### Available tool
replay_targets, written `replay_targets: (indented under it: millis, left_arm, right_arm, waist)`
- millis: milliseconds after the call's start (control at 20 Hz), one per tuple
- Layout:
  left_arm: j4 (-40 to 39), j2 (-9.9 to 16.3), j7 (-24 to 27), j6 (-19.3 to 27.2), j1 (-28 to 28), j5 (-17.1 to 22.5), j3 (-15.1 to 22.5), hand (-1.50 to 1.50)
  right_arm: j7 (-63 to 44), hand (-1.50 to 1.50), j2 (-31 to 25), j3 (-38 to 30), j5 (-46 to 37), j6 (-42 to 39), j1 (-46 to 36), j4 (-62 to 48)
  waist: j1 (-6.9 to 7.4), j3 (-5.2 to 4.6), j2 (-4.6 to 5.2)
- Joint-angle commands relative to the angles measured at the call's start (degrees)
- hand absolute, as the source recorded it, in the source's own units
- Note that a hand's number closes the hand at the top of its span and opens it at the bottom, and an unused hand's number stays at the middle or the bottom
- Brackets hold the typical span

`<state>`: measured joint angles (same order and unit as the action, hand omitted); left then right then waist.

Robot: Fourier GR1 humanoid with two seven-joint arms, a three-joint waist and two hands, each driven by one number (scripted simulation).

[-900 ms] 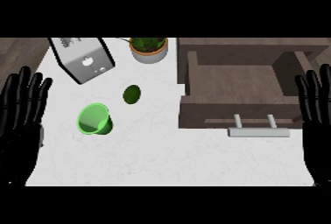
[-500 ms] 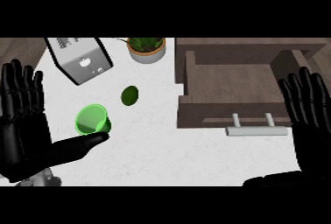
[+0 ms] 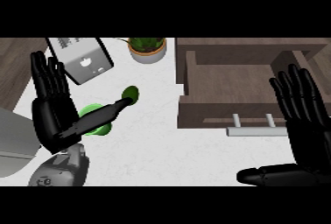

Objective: Pick up the cup, place it into the drawer and close the drawer

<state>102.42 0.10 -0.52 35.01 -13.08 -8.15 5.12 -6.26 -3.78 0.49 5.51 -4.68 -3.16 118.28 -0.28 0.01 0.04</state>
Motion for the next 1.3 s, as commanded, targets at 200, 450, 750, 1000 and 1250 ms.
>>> replay_targets:
  millis: [200,450,750,1000,1250]
  left_arm:
    - [-3.6,-0.09,0.95,5.91,-1.68,0.77,3.47,-1.5]
    - [-5.47,-0.09,0.34,1.84,-3.34,1.19,-2.41,-1.5]
    - [-4.88,-0.1,5.19,6.94,3.3,3.73,2.51,-1.5]
    - [-5.69,1.06,3.87,2.84,4.81,6.63,-2.02,-1.5]
    - [-4.75,-0.09,6.75,6.53,10.99,7.06,2.05,-1.5]
  right_arm:
    - [0.62,-1.5,-0.18,-1.92,1.39,-0.91,-0.55,-1.52]
    - [-2.93,-1.5,-0.54,-1.74,0.96,-0.03,-4.54,-0.33]
    - [2.4,-1.5,0.05,-2.31,0.22,-0.77,0.13,-1.34]
    - [-1.27,-1.5,0.74,-0.43,-0.32,0.22,-1.41,0.05]
    - [1.63,-1.5,0.44,-1.55,0.07,-0.87,-0.91,-1.43]
  waist:
    - [0.14,-0.01,-0.05]
    - [0.2,-0.01,-0.05]
    - [0.18,-0.02,-0.06]
    - [0.3,-0.02,-0.07]
    - [0.42,-0.01,-0.09]
